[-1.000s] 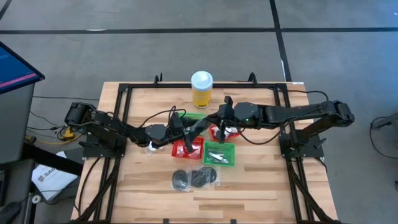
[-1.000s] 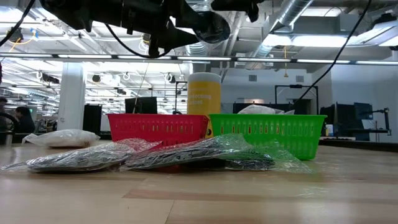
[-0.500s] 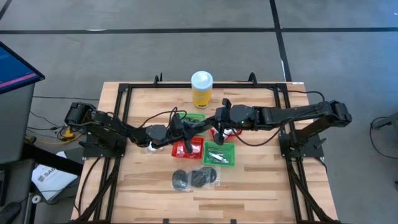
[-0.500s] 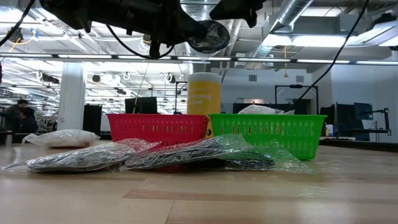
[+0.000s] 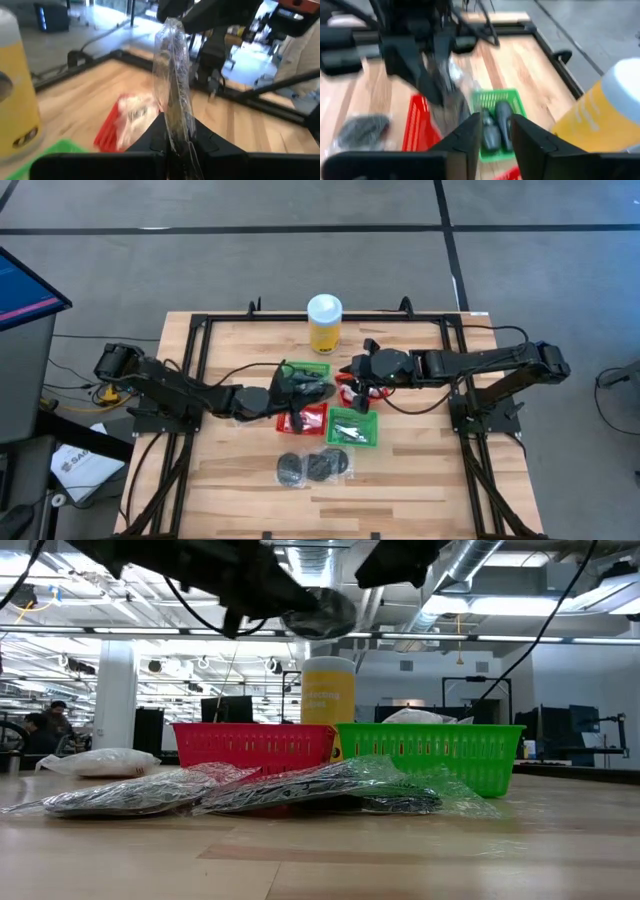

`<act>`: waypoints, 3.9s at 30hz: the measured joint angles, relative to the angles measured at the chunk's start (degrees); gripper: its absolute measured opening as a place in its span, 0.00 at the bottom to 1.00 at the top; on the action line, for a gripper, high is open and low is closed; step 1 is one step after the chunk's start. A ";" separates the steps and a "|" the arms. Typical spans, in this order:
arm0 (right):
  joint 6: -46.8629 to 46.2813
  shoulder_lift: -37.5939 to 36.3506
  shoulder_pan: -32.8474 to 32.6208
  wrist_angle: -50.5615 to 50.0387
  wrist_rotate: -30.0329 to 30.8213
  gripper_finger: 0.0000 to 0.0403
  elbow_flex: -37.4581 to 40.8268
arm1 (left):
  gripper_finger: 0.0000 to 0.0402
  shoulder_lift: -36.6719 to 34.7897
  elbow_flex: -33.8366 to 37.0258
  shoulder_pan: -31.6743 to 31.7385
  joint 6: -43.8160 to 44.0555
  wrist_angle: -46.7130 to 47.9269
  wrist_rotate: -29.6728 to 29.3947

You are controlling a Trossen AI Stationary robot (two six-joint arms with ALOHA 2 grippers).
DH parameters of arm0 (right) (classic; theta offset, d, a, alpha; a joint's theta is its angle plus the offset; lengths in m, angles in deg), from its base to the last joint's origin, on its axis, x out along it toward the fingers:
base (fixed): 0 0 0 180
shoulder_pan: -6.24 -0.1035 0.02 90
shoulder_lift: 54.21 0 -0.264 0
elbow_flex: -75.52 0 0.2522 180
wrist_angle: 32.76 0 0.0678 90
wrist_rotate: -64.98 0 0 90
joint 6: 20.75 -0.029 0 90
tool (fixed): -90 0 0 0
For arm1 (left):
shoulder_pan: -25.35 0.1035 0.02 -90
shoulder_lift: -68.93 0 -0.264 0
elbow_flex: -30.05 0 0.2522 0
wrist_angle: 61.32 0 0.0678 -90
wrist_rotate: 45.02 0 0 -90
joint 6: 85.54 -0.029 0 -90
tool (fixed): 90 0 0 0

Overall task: Pick & Place Travel size toiletries
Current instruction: Put the hairbrush into the left red bin, then put the cotton pack into the right red bin

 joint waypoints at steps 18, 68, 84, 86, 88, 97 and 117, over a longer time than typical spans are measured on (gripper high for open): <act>-3.95 -0.33 0.00 -7.97 0.11 0.31 0.00 | 0.05 -8.45 0.00 -4.79 8.07 30.73 3.72; -3.92 2.51 0.52 -8.25 0.00 0.29 0.04 | 0.53 0.54 0.00 -1.53 3.33 28.29 11.54; -3.93 2.51 0.31 -8.30 0.00 0.29 0.04 | 0.46 -9.56 -0.02 -1.64 2.52 39.96 8.57; -3.93 2.51 0.33 -8.30 -0.01 0.29 0.04 | 0.45 -10.70 -0.02 -1.64 5.11 44.75 8.56; -3.93 2.51 0.33 -8.30 0.00 0.29 0.04 | 0.44 -12.04 -0.02 -1.64 7.84 49.05 8.55; -3.93 2.51 0.33 -8.30 0.00 0.29 0.06 | 0.42 -17.99 -0.02 -1.64 15.41 64.59 8.53; -5.88 2.51 0.33 -8.30 -0.03 0.29 0.05 | 0.41 -18.15 6.50 3.25 25.04 71.12 5.87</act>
